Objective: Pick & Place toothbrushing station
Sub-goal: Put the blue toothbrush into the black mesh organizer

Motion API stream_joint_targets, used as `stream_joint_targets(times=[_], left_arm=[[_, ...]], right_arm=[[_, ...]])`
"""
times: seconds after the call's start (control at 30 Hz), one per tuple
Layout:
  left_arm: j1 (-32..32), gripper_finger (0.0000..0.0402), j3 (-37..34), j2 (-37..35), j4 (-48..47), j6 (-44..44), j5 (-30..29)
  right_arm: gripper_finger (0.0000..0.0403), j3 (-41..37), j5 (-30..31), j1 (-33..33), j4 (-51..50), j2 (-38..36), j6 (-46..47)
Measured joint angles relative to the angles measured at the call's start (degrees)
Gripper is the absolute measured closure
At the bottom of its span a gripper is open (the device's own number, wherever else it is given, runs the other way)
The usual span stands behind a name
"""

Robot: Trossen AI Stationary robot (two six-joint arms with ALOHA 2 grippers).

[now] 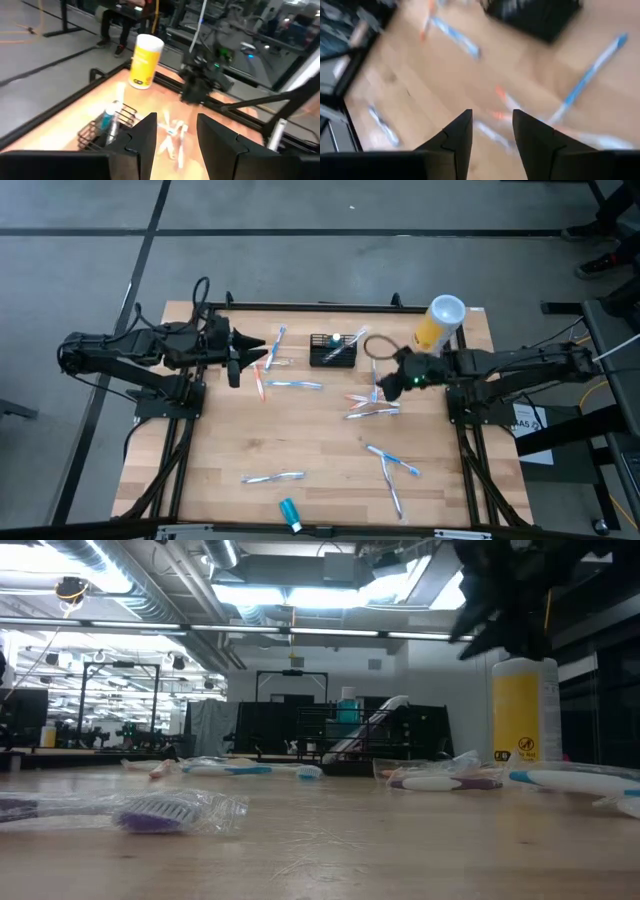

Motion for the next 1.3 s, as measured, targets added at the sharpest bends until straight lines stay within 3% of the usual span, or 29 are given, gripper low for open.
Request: stream_joint_targets(times=[0.2, 0.4, 0.63, 1.13, 1.23, 1.3], left_arm=[[0.0, 0.0268, 0.0, -1.3, 0.0, 1.4, -1.3], [0.0, 0.0268, 0.0, -2.7, 0.0, 2.2, -1.1], [0.0, 0.0268, 0.0, -4.3, 0.5, 3.6, 1.9], [0.0, 0.0268, 0.0, -6.1, 2.7, 4.6, 9.5], [0.0, 0.0268, 0.0, -6.4, 2.9, 4.8, 9.9], [0.0, 0.0268, 0.0, -6.5, 3.5, 5.2, 9.9]], right_arm=[[0.0268, 0.0, -2.1, 5.5, -1.9, 3.9, 8.3], [0.0268, 0.0, -8.6, 5.8, -1.5, 10.8, 15.4], [0.0268, 0.0, -8.9, 4.6, 2.0, 17.4, 21.1], [0.0269, 0.0, -8.1, -0.2, 2.7, 27.2, 19.9], [0.0289, 0.0, -6.9, -0.2, 2.7, 28.1, 19.7], [0.0324, 0.0, -6.6, -0.2, 3.5, 28.4, 18.7]])
